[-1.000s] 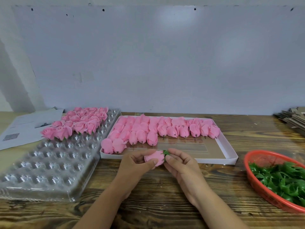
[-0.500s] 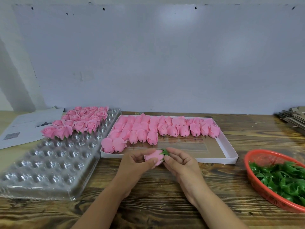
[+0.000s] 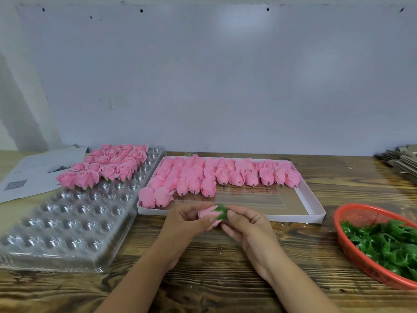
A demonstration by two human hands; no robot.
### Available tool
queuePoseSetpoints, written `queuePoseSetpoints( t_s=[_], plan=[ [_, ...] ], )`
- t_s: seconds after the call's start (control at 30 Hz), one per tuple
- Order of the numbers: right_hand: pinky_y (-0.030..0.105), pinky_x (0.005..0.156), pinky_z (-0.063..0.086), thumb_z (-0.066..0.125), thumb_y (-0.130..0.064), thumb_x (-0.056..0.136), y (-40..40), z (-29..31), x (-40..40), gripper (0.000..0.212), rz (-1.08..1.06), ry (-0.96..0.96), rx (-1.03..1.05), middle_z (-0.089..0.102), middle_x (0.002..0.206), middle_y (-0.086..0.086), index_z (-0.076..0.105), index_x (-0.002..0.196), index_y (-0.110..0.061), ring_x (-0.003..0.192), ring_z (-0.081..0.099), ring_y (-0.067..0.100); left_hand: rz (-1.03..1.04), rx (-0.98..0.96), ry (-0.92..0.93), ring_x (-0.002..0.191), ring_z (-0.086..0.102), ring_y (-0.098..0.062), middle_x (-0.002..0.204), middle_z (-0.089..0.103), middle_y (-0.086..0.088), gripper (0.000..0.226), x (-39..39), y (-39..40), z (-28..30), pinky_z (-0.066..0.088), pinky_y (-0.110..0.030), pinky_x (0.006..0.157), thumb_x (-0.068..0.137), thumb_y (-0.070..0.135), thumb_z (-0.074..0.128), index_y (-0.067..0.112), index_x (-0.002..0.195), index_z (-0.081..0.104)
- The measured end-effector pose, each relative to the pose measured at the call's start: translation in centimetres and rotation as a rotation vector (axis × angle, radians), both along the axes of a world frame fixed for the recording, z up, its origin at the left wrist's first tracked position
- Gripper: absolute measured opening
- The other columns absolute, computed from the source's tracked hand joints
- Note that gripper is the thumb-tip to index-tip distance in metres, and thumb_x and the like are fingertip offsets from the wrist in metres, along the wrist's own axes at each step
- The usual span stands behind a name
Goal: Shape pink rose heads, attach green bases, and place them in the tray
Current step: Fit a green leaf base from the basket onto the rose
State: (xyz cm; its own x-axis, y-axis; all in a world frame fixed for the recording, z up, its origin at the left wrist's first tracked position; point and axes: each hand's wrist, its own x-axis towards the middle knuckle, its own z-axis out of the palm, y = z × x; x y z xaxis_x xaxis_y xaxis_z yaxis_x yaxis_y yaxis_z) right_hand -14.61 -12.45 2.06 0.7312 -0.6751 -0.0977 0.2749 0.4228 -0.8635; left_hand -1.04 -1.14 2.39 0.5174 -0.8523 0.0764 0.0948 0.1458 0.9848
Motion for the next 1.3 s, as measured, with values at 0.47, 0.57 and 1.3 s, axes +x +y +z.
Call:
queuePoseSetpoints(
  t_s=[0.47,0.57,1.3],
  plan=[
    [0.012,0.074,0.049,0.07,-0.008,0.09,-1.0,-0.2,-0.7,0.032,-0.058,0.206,-0.75,0.077,0.085,-0.009,0.077,0.086,-0.039,0.079,0.069,0.001,-0.034,0.069,-0.051,0.093,0.075,-0.019,0.102,0.079,-0.009,0.029,0.2,0.4,0.1,0.058,-0.022,0.076,0.071,0.021,0.083,0.025,0.099,0.078],
    [0.011,0.075,0.048,0.069,-0.019,0.087,-1.4,-0.4,-1.0,0.027,-0.051,0.236,-0.882,0.075,0.085,-0.013,0.075,0.086,-0.045,0.08,0.068,0.002,-0.044,0.093,-0.076,0.093,0.076,-0.021,0.102,0.079,-0.009,0.026,0.3,0.5,0.0,0.059,-0.023,0.075,0.078,0.008,0.082,0.019,0.101,0.078],
    [0.013,0.073,0.048,0.067,-0.018,0.092,-1.2,-0.2,-1.6,0.028,-0.029,0.421,-1.146,0.068,0.088,-0.023,0.062,0.084,-0.044,0.085,0.064,0.002,-0.049,0.133,-0.108,0.094,0.076,-0.02,0.1,0.079,-0.007,0.031,0.5,0.2,-0.4,0.058,-0.023,0.078,0.07,0.022,0.087,0.027,0.1,0.08]
  ],
)
